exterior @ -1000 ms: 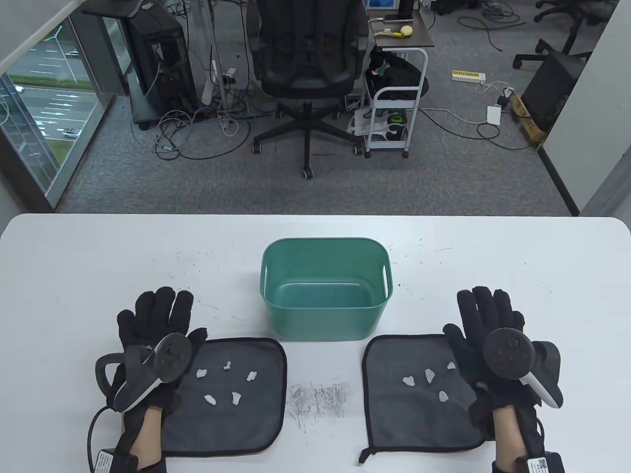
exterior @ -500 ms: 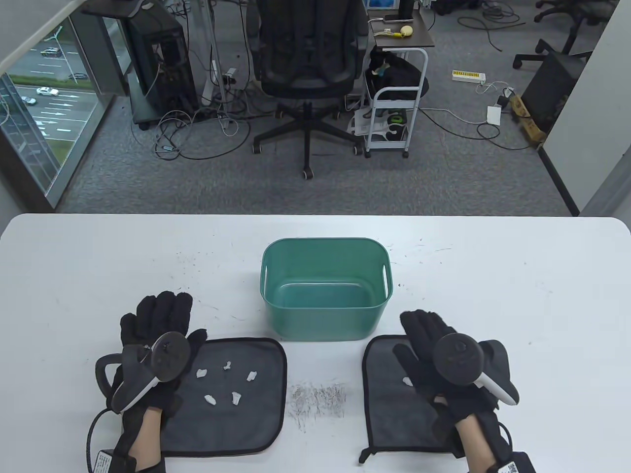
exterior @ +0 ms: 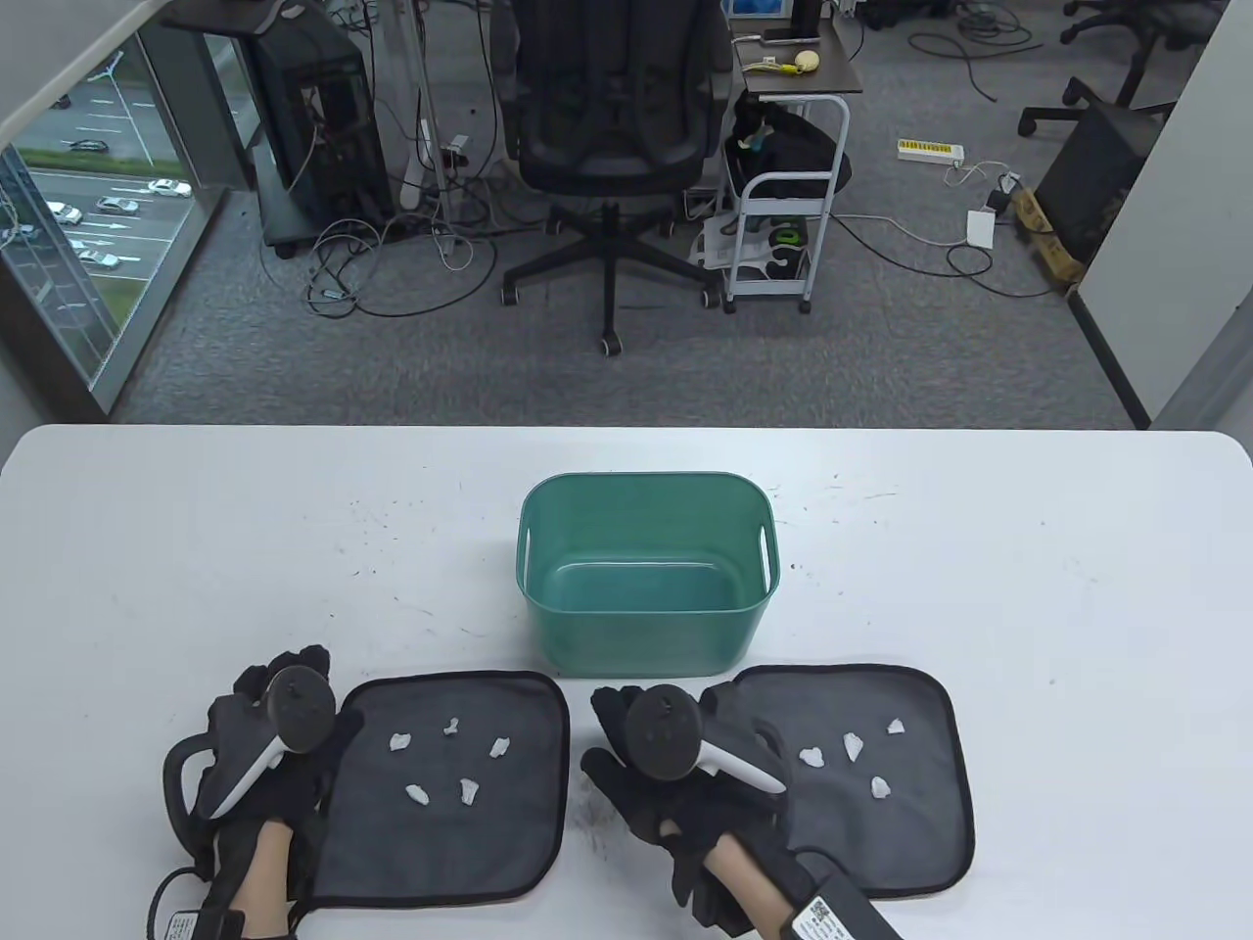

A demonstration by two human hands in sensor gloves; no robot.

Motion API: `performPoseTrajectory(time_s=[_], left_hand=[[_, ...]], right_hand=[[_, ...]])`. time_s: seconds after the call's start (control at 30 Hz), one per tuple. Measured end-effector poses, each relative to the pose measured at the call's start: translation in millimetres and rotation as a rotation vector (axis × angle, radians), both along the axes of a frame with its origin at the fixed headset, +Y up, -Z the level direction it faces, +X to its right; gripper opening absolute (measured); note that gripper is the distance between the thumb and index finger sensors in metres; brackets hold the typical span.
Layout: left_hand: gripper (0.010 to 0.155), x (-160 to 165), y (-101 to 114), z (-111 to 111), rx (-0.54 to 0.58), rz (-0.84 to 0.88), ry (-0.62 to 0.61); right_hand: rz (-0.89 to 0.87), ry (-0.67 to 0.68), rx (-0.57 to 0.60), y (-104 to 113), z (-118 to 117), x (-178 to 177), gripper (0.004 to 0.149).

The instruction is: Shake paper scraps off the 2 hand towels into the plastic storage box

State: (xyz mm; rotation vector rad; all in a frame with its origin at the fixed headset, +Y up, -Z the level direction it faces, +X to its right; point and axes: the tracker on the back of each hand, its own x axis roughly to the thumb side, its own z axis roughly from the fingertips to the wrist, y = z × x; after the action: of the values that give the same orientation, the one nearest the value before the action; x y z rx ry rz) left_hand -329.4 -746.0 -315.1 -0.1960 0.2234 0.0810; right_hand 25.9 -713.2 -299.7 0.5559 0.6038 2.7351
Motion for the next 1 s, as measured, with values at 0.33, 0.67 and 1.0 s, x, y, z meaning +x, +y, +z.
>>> performPoseTrajectory(time_s=[0.33,0.67,1.0], left_hand=[[0.080,4.8,-30.9,-11.7,-0.086,-0.048,0.082],[0.075,1.3,-38.2,-13.3,-0.138,0.013,0.074],[0.076,-0.5,-40.5,-13.2,-0.200,0.099,0.076]], right_hand=[[0.016,-0.149,-0.140,-37.7,-30.5,-33.0,0.070],[0.055,-0.242,-0.189,-59.7,-42.6,-43.8,0.069],[0.067,-0.300,-0.174,-70.5,-46.5,-49.8,0.069]])
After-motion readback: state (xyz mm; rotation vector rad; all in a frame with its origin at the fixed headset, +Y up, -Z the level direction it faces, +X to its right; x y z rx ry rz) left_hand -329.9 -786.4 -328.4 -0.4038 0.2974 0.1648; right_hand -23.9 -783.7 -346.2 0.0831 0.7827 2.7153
